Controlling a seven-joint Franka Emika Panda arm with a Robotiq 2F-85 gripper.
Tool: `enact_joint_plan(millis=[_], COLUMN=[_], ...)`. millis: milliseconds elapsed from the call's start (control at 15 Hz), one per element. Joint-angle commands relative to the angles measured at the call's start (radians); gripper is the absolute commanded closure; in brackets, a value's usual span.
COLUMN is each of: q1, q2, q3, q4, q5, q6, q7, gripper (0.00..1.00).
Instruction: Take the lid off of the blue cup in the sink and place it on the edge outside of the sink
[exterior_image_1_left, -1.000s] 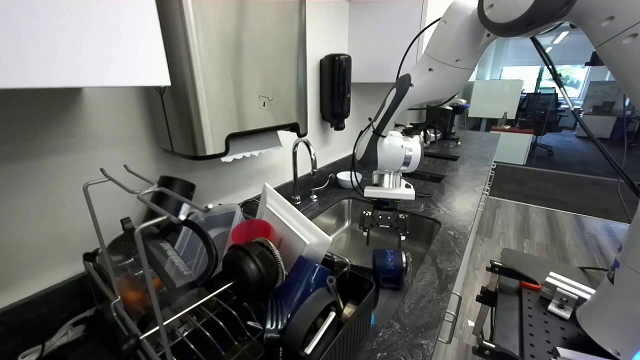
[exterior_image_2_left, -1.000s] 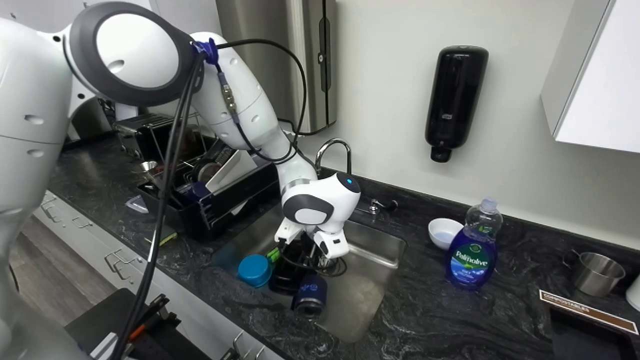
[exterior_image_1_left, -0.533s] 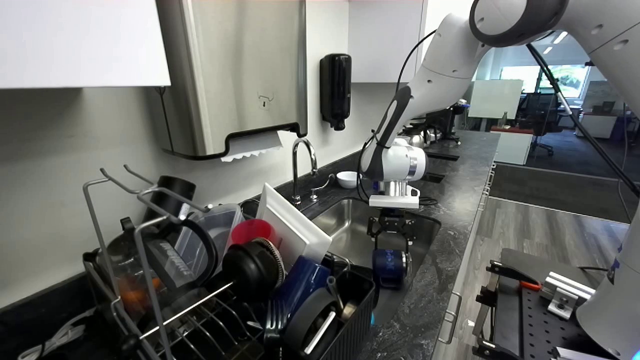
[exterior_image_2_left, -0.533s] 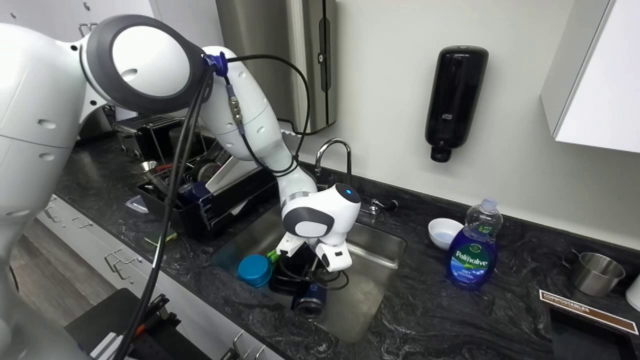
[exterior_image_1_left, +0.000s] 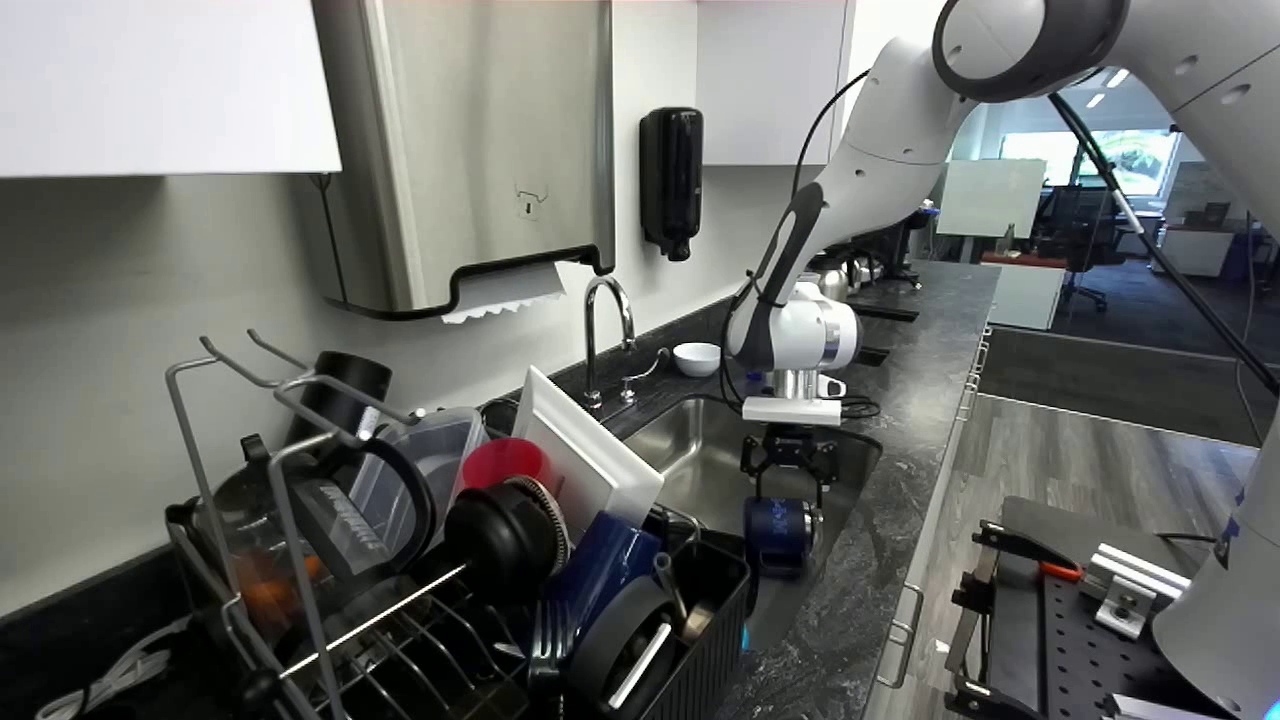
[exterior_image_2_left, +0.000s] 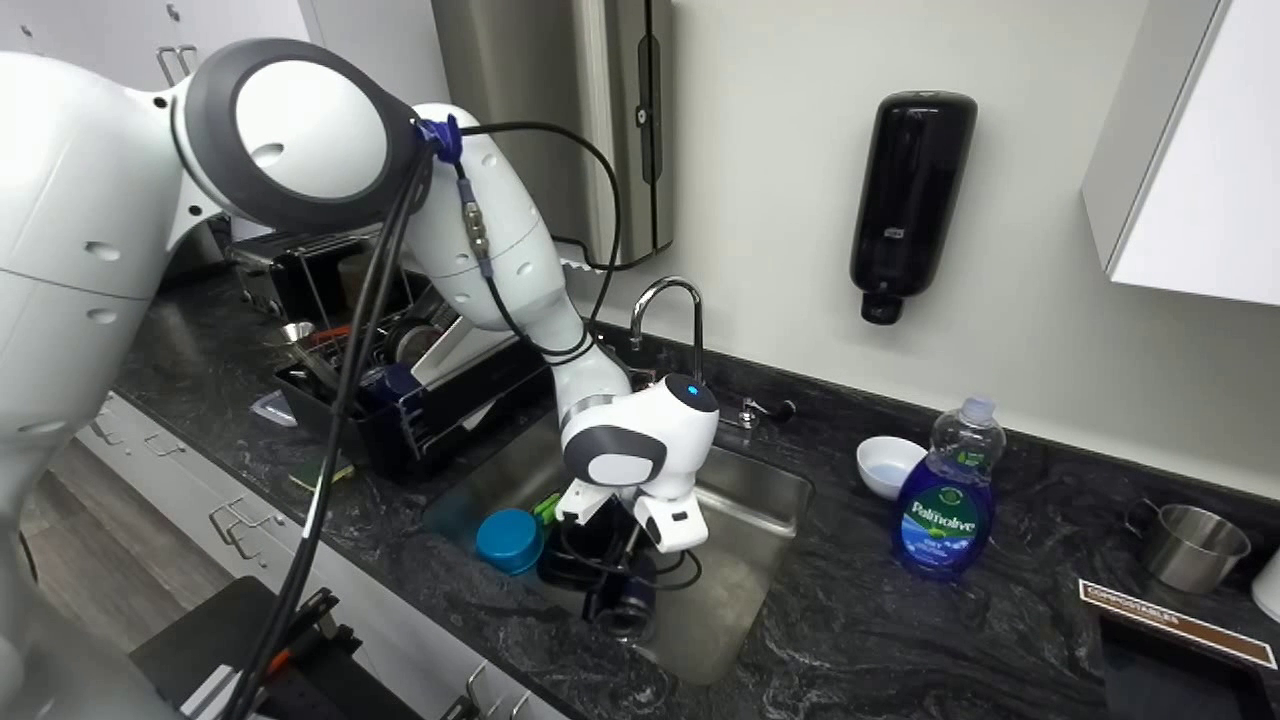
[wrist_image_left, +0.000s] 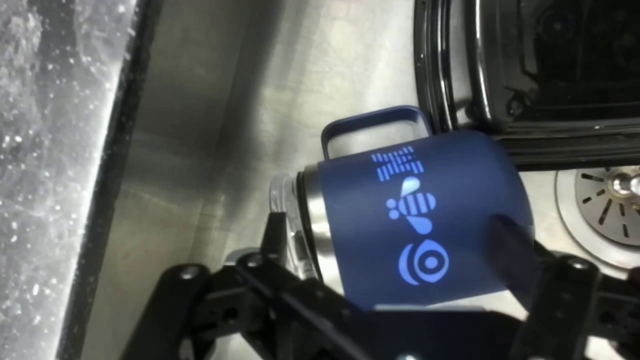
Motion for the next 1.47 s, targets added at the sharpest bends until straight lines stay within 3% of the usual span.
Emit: enact_joint_plan(millis=[0, 733, 1267, 1400], q1=[-0.001, -0.014, -0.030, -0.029], q2=[0.001, -0.004, -0.005, -0.019], q3=[0.017, 0.085, 0.119, 0.101], q4=[-0.016, -0.031, -0.026, -0.042], q5=[-0.012, 0.020, 0.022, -0.003], q6=[0.069, 0.243, 0.287, 0.263], q7=[0.011, -0.005, -0.024, -0.034], gripper=[0.00, 0.00, 0.00, 0.00])
